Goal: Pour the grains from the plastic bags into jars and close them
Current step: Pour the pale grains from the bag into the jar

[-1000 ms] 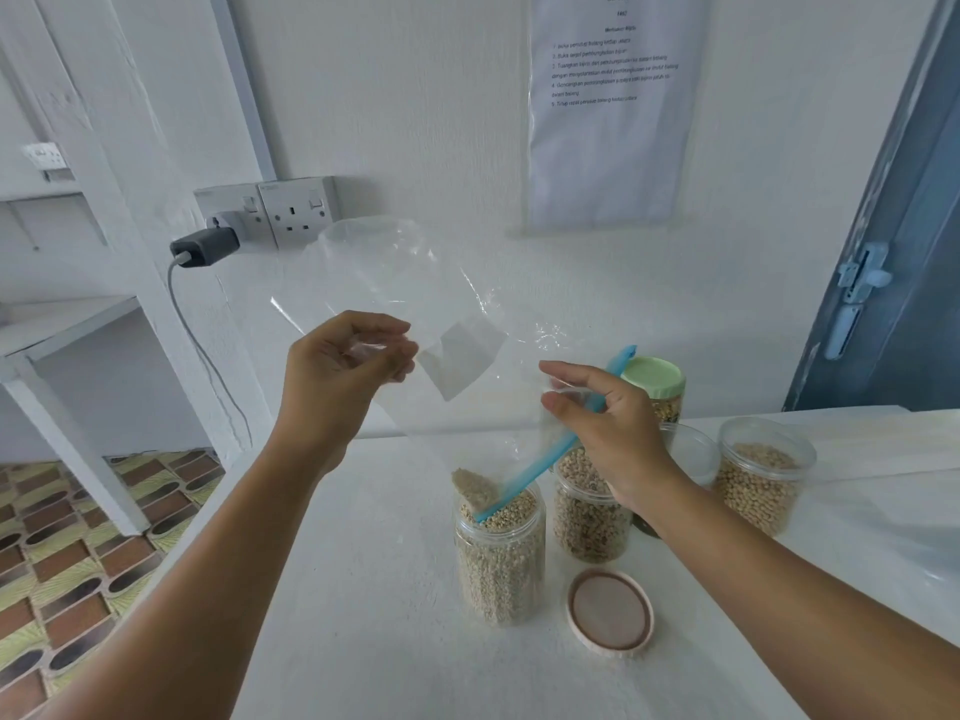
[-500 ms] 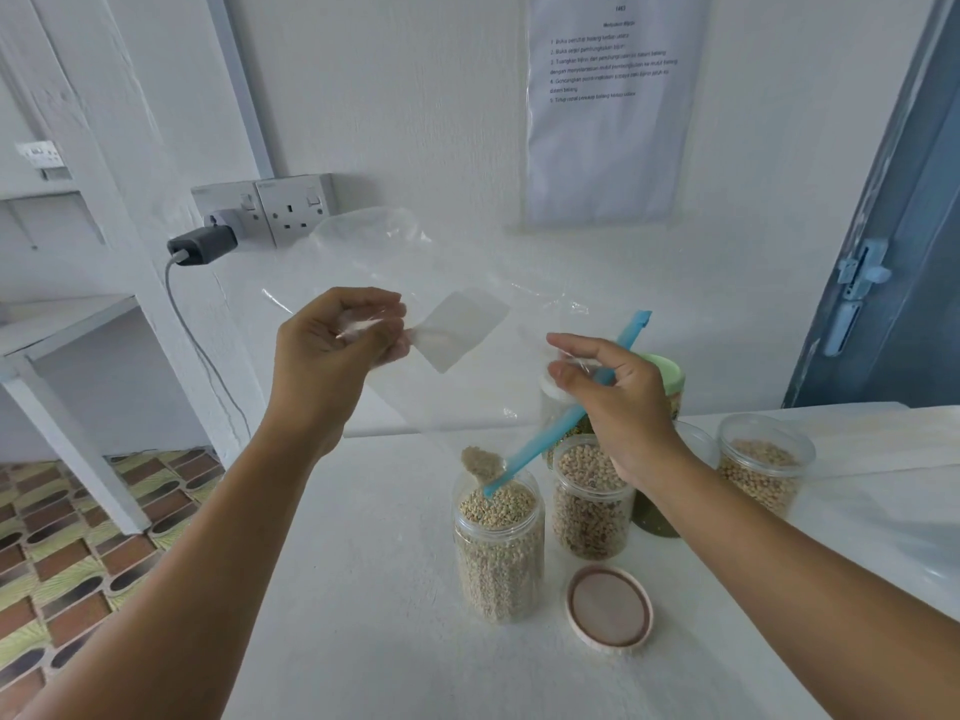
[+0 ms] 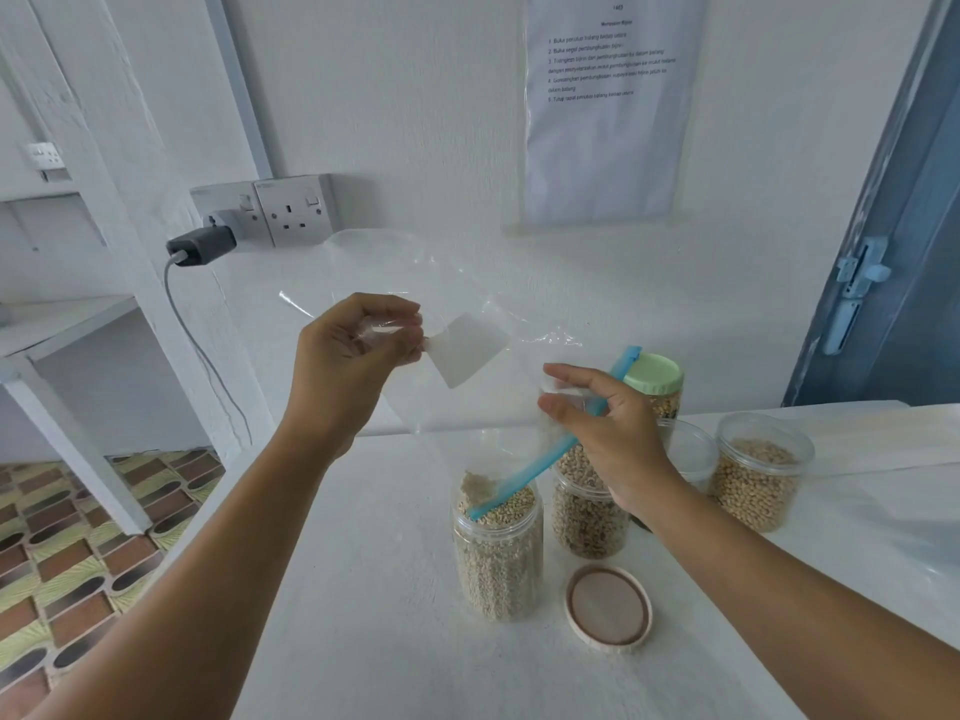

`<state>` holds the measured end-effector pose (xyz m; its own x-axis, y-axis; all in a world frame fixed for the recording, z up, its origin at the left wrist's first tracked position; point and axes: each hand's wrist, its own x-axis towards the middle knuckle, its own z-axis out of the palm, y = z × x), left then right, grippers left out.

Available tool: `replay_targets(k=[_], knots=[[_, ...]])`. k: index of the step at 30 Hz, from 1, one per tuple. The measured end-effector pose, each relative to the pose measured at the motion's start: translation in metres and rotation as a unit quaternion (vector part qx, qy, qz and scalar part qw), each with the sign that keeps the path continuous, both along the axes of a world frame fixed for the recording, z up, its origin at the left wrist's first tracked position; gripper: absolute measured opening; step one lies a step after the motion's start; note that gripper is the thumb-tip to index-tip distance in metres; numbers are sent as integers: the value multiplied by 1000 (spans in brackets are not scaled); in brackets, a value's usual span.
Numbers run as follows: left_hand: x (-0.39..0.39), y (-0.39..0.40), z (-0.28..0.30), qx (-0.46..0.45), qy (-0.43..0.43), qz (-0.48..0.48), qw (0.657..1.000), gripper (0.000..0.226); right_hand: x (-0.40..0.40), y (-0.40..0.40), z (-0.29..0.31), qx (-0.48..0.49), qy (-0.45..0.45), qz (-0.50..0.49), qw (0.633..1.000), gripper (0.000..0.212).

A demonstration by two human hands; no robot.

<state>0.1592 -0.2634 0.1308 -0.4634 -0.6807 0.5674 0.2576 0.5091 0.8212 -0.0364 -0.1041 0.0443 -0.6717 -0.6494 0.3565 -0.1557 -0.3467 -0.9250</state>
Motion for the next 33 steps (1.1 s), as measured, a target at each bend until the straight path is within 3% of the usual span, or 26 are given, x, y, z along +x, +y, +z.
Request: replay_targets(k=[17,23,28,33], knots=[[-9,8,1,-51,-7,8,999,16,3,-3,1,6,42,-17,999,29],[-4,3,-11,-15,0,9,1000,24,3,-2,-1,1,39,-20,999,28],[13,2,-24,-6,-115,-60,992,62,1,-5,-6,-5,40,-34,999,29],[38,-1,-52,85,-221,-192,952,61,-3,-6,-8,-4,56,-37,998,29]])
